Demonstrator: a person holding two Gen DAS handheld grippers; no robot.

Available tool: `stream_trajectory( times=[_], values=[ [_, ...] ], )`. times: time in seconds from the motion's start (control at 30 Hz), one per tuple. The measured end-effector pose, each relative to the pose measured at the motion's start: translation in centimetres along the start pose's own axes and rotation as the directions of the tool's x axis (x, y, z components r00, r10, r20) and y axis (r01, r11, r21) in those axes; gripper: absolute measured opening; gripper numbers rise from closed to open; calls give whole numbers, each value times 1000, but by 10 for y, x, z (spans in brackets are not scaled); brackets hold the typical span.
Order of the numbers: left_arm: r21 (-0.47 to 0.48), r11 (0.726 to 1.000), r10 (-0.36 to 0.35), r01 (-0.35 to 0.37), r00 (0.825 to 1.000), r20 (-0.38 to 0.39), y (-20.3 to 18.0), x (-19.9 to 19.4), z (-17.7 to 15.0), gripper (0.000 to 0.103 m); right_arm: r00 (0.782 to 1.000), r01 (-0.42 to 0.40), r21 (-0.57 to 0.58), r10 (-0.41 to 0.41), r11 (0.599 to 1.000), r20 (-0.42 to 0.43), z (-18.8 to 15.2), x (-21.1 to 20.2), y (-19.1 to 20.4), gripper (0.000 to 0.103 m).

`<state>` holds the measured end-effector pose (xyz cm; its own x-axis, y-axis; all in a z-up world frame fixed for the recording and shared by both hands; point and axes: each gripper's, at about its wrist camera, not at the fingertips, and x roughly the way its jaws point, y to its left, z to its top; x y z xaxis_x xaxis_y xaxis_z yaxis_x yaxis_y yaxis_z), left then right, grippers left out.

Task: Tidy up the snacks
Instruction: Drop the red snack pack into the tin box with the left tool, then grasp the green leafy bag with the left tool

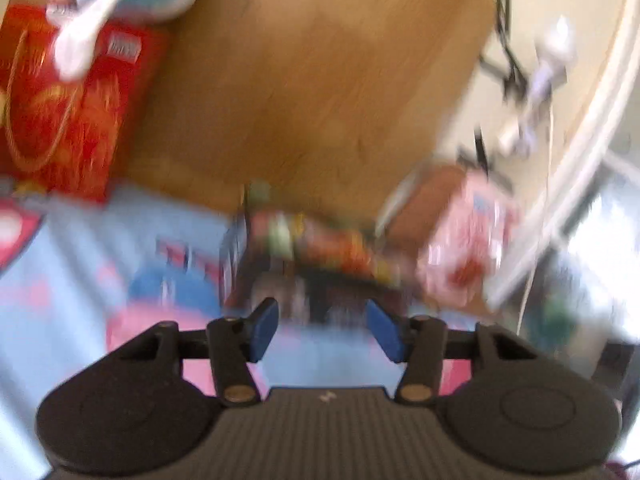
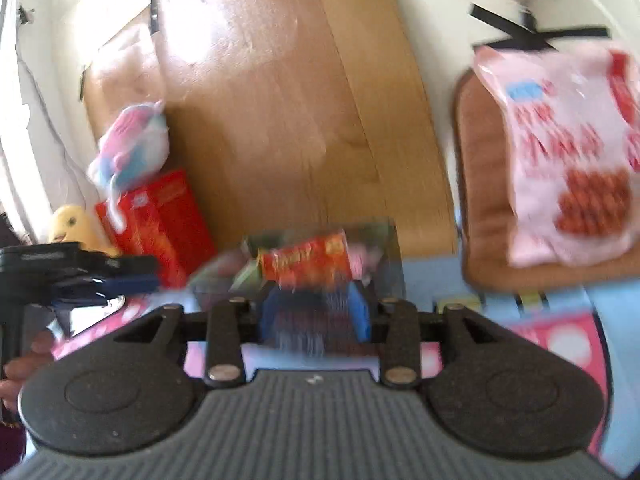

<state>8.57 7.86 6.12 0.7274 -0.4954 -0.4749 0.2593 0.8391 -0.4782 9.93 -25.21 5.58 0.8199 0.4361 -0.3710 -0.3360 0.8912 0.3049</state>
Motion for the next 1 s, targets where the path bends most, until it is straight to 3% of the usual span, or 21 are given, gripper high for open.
stream_trajectory(
  times=[0.07, 0.2, 0.3, 0.4, 0.5, 0.57, 0.63, 0.67, 0.83, 0.9, 1.0],
  values=[
    [-27, 997, -71, 69, 993, -94, -9, 9, -18, 47, 998, 37, 34, -35, 999, -59, -23, -15, -9, 43],
    [-95, 971, -235, 218, 941, -244, -41, 30, -50, 45, 984, 122, 174, -96, 977, -149, -46, -46, -40, 43],
    [-43, 970, -241, 239, 926, -292, -65, 34, -69, 42, 989, 111, 275, -79, 955, -125, -57, -70, -51, 42],
    [-63, 966, -255, 249, 901, -351, -84, 47, -87, 32, 990, 87, 293, -49, 952, -134, -69, -72, -54, 41],
    [-79, 981, -192, 175, 912, -362, -85, 62, -92, 30, 991, 31, 289, 7, 957, -131, -62, -63, -51, 40],
    [-114, 980, -195, 165, 914, -355, -78, 69, -90, 21, 990, 48, 252, -12, 967, -141, -55, -51, -47, 40],
    [-118, 982, -177, 145, 920, -348, -74, 73, -88, 16, 986, 50, 247, -8, 968, -169, -53, -38, -48, 33],
    [-113, 983, -172, 142, 923, -343, -71, 72, -86, 18, 983, 29, 248, 18, 968, -185, -53, -38, -46, 25],
    [-129, 988, -113, 81, 957, -266, -47, 54, -72, 27, 970, -68, 358, 146, 931, -194, -71, -48, -29, 26],
    [-161, 985, -109, 69, 962, -251, -36, 50, -69, 27, 953, -125, 371, 216, 920, -215, -77, -48, -22, 26],
    [-203, 977, -112, 62, 964, -243, -22, 46, -68, 27, 960, -123, 281, 185, 952, -209, -76, -52, -10, 27]
  ],
)
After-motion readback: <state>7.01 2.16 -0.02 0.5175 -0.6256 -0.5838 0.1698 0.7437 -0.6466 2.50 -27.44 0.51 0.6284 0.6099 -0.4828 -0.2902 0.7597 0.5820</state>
